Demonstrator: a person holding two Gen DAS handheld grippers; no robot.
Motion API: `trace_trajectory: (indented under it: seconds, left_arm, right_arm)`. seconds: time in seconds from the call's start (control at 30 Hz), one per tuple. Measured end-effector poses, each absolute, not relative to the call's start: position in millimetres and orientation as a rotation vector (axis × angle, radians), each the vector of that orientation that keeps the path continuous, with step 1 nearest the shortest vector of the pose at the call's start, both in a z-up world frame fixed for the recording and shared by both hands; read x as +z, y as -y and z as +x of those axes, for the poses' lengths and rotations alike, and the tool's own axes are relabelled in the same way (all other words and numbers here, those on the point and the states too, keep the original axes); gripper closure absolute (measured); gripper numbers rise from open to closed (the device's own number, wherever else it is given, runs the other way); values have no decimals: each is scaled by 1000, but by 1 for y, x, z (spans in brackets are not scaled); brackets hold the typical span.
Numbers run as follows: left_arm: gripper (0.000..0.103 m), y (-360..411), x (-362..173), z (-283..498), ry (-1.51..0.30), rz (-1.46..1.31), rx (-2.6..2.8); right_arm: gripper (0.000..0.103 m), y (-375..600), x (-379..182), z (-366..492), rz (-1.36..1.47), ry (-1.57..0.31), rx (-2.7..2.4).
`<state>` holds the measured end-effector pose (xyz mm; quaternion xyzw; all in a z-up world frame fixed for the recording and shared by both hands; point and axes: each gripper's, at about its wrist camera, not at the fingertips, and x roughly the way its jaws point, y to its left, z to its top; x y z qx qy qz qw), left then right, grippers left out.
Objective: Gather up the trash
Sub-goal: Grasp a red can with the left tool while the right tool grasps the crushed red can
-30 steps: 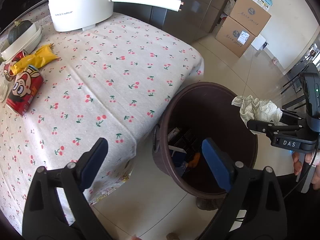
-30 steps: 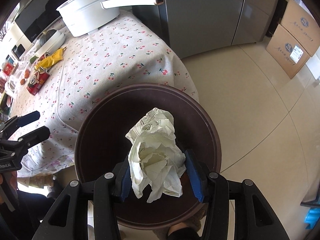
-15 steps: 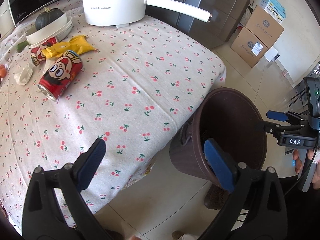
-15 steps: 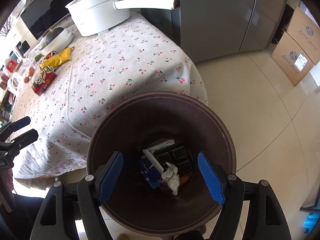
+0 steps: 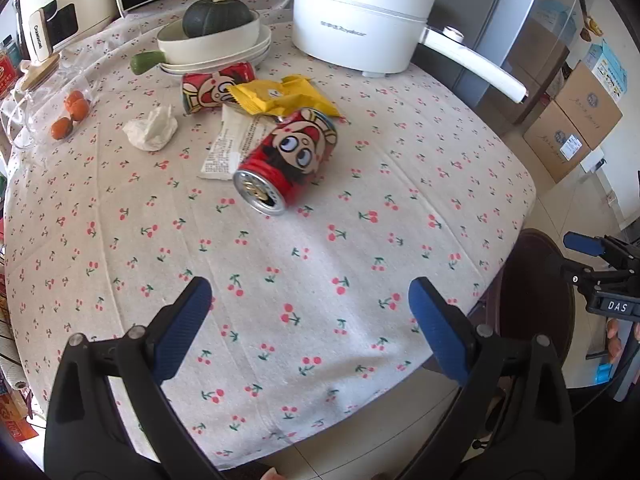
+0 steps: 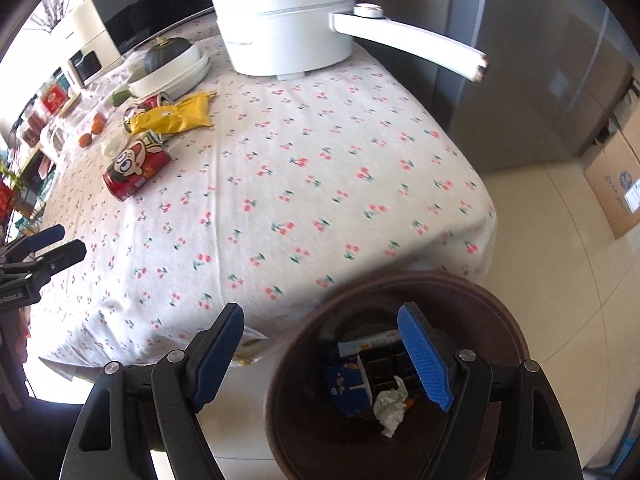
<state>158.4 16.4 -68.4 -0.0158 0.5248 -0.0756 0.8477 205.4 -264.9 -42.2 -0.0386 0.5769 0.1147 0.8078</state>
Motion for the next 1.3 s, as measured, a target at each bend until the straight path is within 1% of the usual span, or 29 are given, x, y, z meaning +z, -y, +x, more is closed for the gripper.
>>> trace_trajectory:
  seconds: [0.1,0.27,0.43,0.53,0.57,0.6,0.63,0.8,1.03,1.17,1.3]
  left_arm:
    - [4,-25,-71,177,-1098,-34,-143]
    - [5,-22,-77,212,-1063,45,-169]
    - [15,-16,-93,251,-1104,67,-242]
    - [27,-10,-101,262,-1149,50,-308]
    - [39,-9,-103,263,-1159,51,-306]
    - [47,-9,-104,262,-1171,41,-313]
    - [48,-10,-103,259,-1177,25,-316]
    - [49,-41,-90,232,-1170,-42,-258]
    - [49,-127,-71,194,-1125,-201,-80]
    - [49,-179,-75,185,-1104,-289,36]
    - [49,-212,-84,183,-1093,-361,116]
  right_arm:
    - [22,232,-42,226,-115,-1222,295]
    - [22,197,-51,254,-134,-1233,346]
    - [22,190,-62,271,-167,-1255,321]
    - [22,194,-73,278,-185,-1286,304]
    - [22,195,-76,281,-194,-1293,291]
    - [22,196,-79,285,-197,-1300,277]
    - [22,197,-81,288,-193,-1308,270]
    - [22,186,-79,309,-180,-1325,256]
    - [22,120,-54,337,-158,-1293,330]
    - [22,71,-45,349,-153,-1272,381]
    - [22,24,-48,362,-178,-1268,395]
